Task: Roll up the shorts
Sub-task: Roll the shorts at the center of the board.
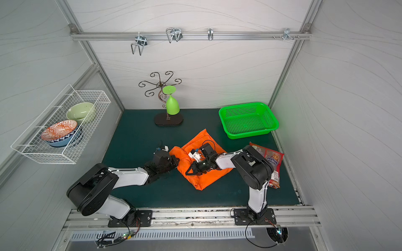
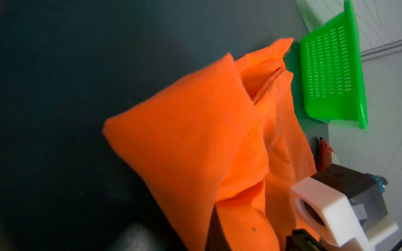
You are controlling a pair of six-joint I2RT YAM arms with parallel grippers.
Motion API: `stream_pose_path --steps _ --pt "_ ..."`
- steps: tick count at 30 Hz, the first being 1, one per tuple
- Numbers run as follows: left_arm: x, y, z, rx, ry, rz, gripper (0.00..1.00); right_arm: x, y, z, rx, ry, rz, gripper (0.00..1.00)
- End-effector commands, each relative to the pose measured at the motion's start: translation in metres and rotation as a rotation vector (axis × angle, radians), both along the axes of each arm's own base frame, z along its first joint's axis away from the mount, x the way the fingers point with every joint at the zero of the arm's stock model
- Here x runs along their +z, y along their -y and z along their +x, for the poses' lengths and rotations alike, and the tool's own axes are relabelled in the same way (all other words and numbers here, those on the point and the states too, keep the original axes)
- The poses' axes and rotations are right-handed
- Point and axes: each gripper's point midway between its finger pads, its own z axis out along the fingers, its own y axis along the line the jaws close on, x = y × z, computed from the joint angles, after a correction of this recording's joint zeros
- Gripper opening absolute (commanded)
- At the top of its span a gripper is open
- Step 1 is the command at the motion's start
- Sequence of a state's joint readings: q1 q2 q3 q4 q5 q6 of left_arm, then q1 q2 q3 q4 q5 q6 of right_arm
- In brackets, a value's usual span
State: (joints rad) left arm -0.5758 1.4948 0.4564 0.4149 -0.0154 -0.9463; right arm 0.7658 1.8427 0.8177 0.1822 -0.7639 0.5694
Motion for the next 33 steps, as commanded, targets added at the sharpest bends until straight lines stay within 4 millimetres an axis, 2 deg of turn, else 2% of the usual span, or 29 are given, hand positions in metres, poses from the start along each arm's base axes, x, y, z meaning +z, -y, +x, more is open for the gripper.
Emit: stream_pose_path --steps 1,3,11,15,19,24,28,33 --pt "0.006 -0.017 0.016 0.077 0.015 0.077 0.00 -0.033 0.034 -0.029 0.004 -0.077 -0.173 0.22" --pt "0.005 -0.018 0.017 0.081 -0.005 0.080 0.00 -0.034 0.042 -0.035 0.017 -0.041 -0.218 0.29" --pt "0.016 -0.031 0.011 0.099 -0.004 0.135 0.00 -0.038 0.078 -0.062 0.060 0.074 -0.409 0.32" --pt "0.019 -0.035 0.009 0.094 -0.003 0.168 0.00 -0.037 0.083 -0.075 0.093 0.115 -0.443 0.39" --pt "0.018 -0.038 0.006 0.096 -0.024 0.184 0.00 -0.035 0.087 -0.074 0.069 0.131 -0.467 0.40" --pt "0.028 -0.051 0.001 0.113 -0.025 0.248 0.00 -0.025 0.099 -0.078 0.098 0.195 -0.530 0.44" --pt "0.031 -0.053 -0.001 0.079 -0.045 0.316 0.00 -0.018 0.106 -0.080 0.117 0.256 -0.589 0.45" --pt "0.032 -0.049 -0.009 0.057 -0.075 0.319 0.00 0.018 0.102 -0.067 0.089 0.447 -0.616 0.46"
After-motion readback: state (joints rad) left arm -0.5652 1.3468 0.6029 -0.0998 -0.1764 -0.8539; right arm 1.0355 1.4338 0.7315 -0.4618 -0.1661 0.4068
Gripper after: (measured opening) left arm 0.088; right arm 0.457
